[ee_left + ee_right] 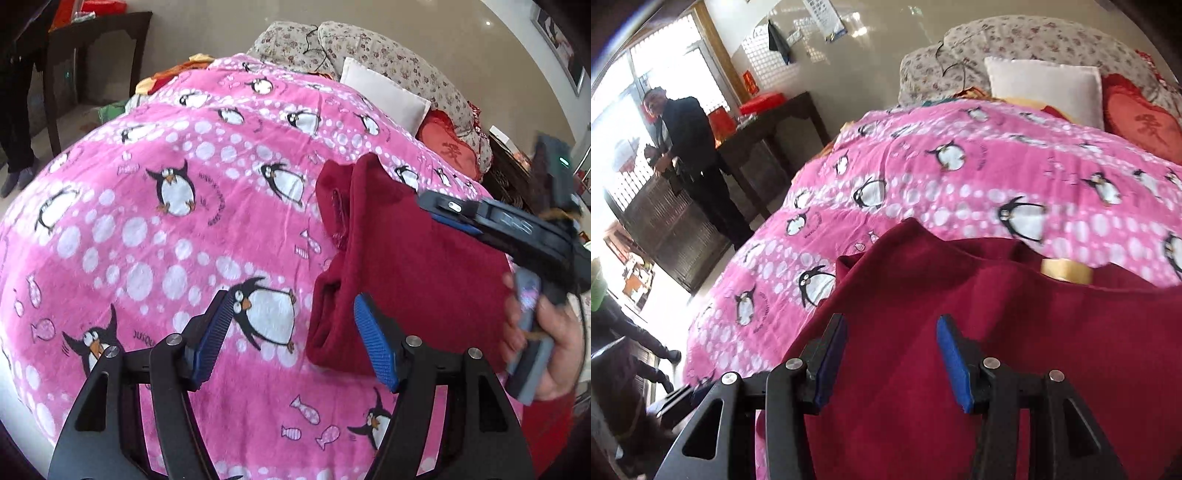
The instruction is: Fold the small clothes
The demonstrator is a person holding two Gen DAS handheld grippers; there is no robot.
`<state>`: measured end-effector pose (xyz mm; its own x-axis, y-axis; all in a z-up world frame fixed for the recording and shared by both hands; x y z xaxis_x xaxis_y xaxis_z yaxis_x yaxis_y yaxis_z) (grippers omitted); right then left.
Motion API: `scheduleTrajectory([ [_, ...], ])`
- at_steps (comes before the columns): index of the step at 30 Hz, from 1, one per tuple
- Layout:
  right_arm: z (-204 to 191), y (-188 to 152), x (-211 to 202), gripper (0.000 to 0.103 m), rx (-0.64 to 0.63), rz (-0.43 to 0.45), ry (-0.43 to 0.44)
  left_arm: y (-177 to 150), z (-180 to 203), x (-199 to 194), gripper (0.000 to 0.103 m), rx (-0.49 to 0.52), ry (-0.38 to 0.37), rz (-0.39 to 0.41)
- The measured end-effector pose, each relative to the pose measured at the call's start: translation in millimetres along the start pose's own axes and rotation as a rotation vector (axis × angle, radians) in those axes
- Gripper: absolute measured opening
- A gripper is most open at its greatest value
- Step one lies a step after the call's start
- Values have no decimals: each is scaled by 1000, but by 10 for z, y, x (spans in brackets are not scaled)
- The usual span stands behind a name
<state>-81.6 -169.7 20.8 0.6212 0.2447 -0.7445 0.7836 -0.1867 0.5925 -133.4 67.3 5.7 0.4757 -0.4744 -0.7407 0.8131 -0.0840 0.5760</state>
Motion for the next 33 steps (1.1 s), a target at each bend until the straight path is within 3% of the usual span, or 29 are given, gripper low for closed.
scheduleTrajectory([
  [8,15,10,588,52,15,-90,-40,-43,-88,20,68,-8,-31,-10],
  [14,-96,147,453,52,-8,-90,-19,-5,-165,-29,69,-69,-59,5],
  [17,-123,167,353,54,-18,-69,-26,6,-141,-48,77,-81,-77,23],
  [21,-74,71,622,55,6,-133,-41,-21,-130,19,78,-87,-67,-3],
  [24,-102,61,669,57,-13,-116,-58,-42,-117,12,78,-86,-70,-8],
  [29,-98,198,509,57,9,-57,22,-45,-59,-7,78,-66,-66,-1],
  [33,-1,117,621,58,49,-73,39,-78,17,-13,78,-58,-95,-6],
])
Point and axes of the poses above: each gripper's, at about its wrist camera, not at the fingertips, and x roughly the way its jaws point, z to its right, y to its top, the point moved 5 cm from there along x, roughly the way its jaws point
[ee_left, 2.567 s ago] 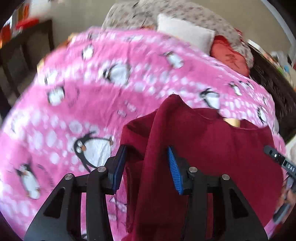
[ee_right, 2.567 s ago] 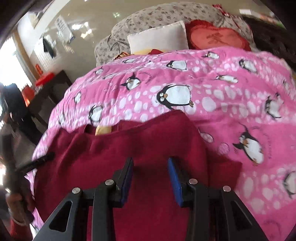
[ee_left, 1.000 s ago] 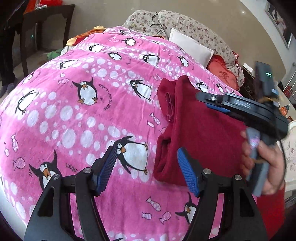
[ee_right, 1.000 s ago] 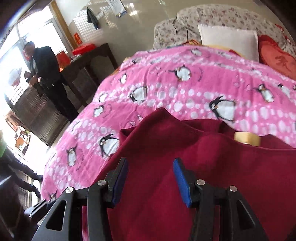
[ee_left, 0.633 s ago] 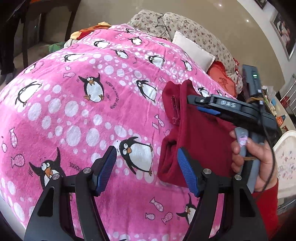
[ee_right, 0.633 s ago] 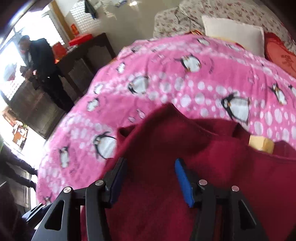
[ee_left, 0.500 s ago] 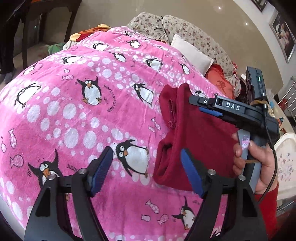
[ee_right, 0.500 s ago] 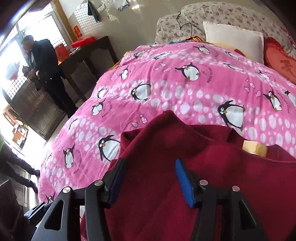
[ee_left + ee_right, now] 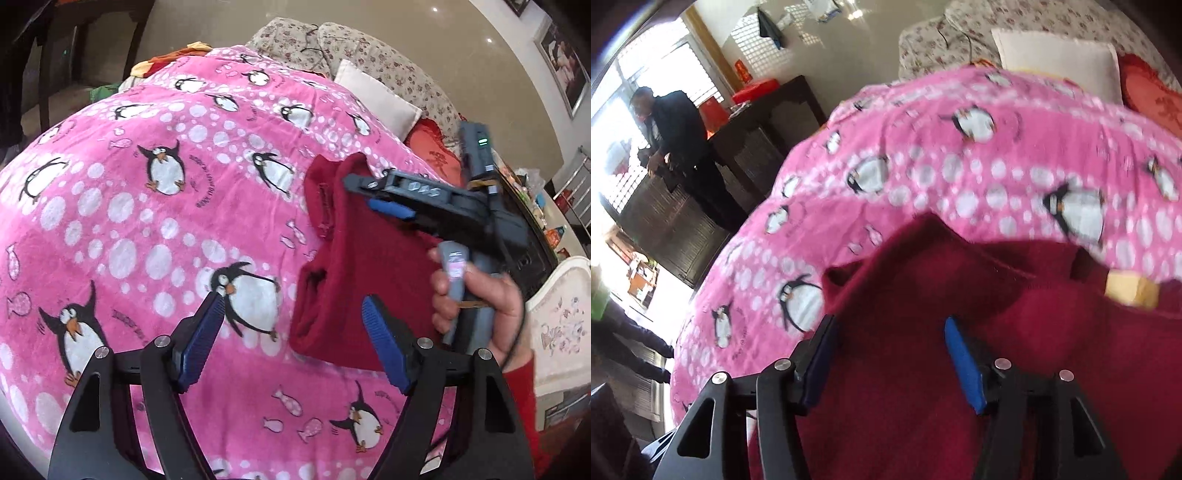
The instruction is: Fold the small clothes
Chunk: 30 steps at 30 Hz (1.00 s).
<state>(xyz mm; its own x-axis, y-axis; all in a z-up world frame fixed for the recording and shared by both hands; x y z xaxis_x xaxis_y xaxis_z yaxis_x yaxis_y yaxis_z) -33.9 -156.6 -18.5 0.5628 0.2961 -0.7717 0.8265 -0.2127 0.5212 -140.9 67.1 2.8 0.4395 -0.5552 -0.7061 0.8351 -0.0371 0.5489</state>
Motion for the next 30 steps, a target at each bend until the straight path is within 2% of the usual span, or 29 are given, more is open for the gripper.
scheduleTrajectory([
  [3,84,-43,12,61,39,26,58,-1,37,0,78,14,-9,6],
  [5,116,-33,13,67,53,18,105,3,23,20,78,11,-4,1],
  [7,100,-42,8,78,29,16,154,2,-21,53,78,-10,0,-11],
  [10,23,-89,20,83,-15,36,149,-15,-74,71,78,-26,1,-20],
  [13,-17,-96,45,85,-41,36,148,-30,-114,74,78,-33,10,-21],
  [17,54,-54,17,84,25,15,216,-28,-126,67,78,-42,1,-18],
  [20,66,6,-115,83,56,-46,148,-20,-113,52,78,-49,-10,-14],
  [22,56,64,-298,83,44,-35,104,-11,-94,41,78,-51,-24,-8],
  [25,9,137,-475,83,43,-46,104,12,-44,67,78,-56,-49,6],
  [30,-90,246,-510,83,50,-94,97,25,18,252,78,-54,-35,-6],
])
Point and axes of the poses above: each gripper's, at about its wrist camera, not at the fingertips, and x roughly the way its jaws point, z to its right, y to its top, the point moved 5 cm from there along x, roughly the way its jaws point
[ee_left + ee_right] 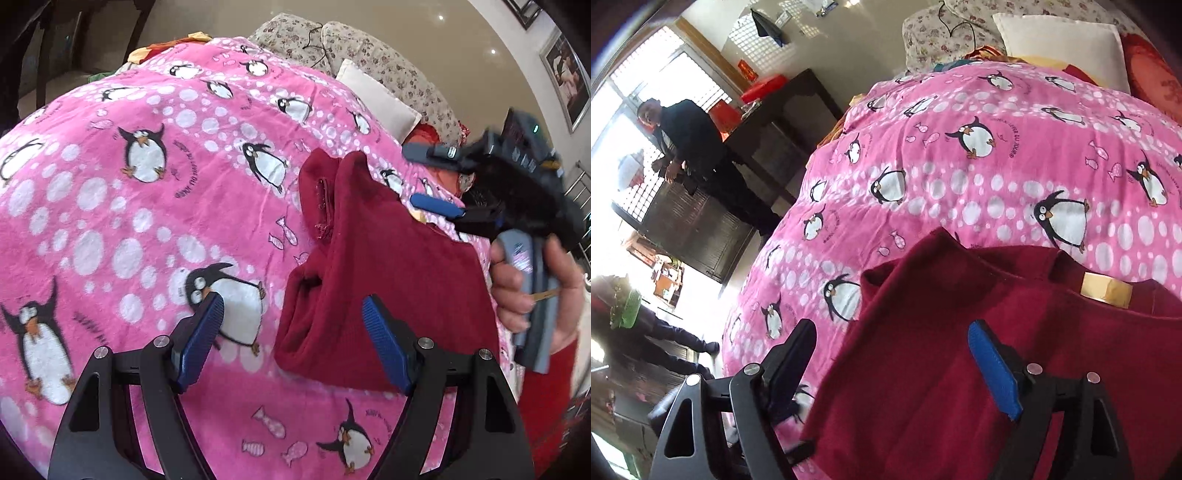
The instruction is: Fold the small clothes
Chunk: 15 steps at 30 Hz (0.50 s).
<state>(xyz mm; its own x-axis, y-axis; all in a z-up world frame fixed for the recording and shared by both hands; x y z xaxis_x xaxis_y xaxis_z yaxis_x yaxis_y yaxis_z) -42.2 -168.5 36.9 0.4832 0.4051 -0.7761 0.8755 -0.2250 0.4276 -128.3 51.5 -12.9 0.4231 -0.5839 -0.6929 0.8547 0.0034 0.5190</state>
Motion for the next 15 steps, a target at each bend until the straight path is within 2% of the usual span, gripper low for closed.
scheduleTrajectory([
  [7,-295,18,334,83,-73,-63,-69,36,79,192,79,11,-7,-7],
  [15,-358,31,858,83,-153,-133,-230,53,58,247,79,10,-25,0],
])
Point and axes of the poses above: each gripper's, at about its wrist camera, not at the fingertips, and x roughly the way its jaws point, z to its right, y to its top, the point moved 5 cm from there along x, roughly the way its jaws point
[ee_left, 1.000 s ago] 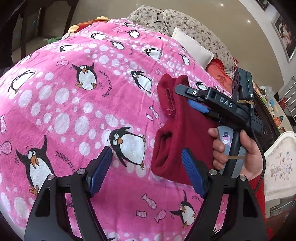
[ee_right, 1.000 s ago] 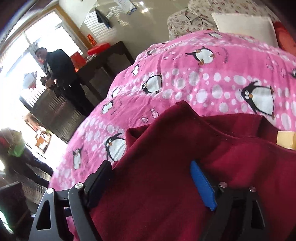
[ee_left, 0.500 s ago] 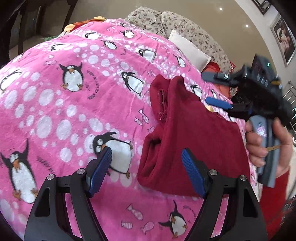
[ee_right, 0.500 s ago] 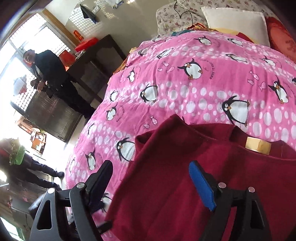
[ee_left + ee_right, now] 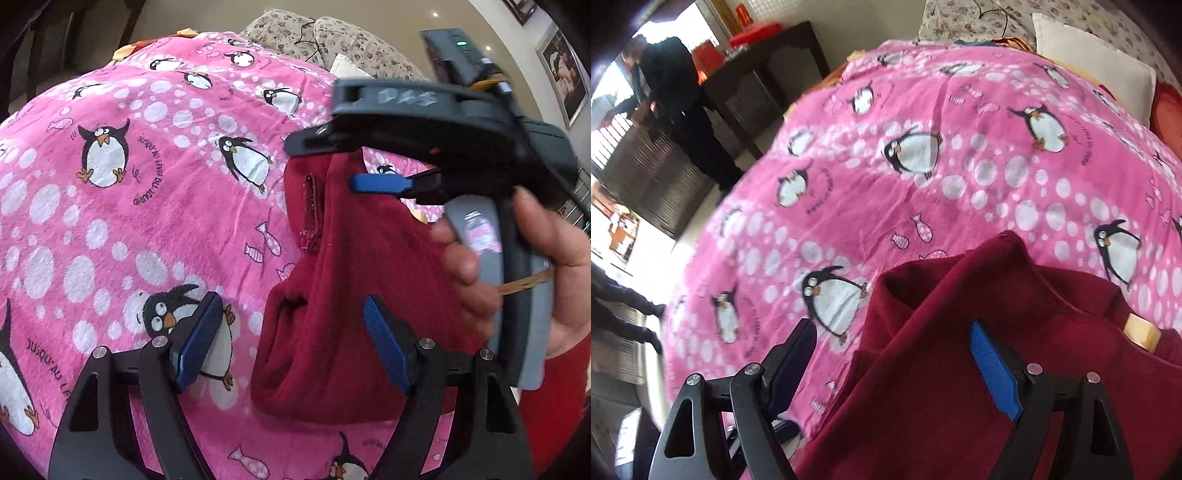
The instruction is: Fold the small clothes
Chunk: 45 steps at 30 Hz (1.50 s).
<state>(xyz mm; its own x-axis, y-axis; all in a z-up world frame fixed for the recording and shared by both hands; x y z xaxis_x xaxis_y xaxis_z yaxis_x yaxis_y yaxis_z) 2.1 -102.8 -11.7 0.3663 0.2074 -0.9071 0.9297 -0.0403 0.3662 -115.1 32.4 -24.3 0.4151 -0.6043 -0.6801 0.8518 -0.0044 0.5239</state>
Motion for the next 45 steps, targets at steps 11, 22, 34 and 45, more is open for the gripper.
scheduleTrajectory([
  [11,51,-82,172,57,-78,65,-70,7,23,28,81,32,2,4],
  [22,235,-227,-592,21,-14,244,161,19,298,58,29,137,-119,-50],
  [34,676,-489,-1762,16,34,467,176,28,1319,-482,27,382,-259,21],
  [45,2047,-1434,-2273,15,236,472,-44,-596,2565,94,27,609,-401,-133],
])
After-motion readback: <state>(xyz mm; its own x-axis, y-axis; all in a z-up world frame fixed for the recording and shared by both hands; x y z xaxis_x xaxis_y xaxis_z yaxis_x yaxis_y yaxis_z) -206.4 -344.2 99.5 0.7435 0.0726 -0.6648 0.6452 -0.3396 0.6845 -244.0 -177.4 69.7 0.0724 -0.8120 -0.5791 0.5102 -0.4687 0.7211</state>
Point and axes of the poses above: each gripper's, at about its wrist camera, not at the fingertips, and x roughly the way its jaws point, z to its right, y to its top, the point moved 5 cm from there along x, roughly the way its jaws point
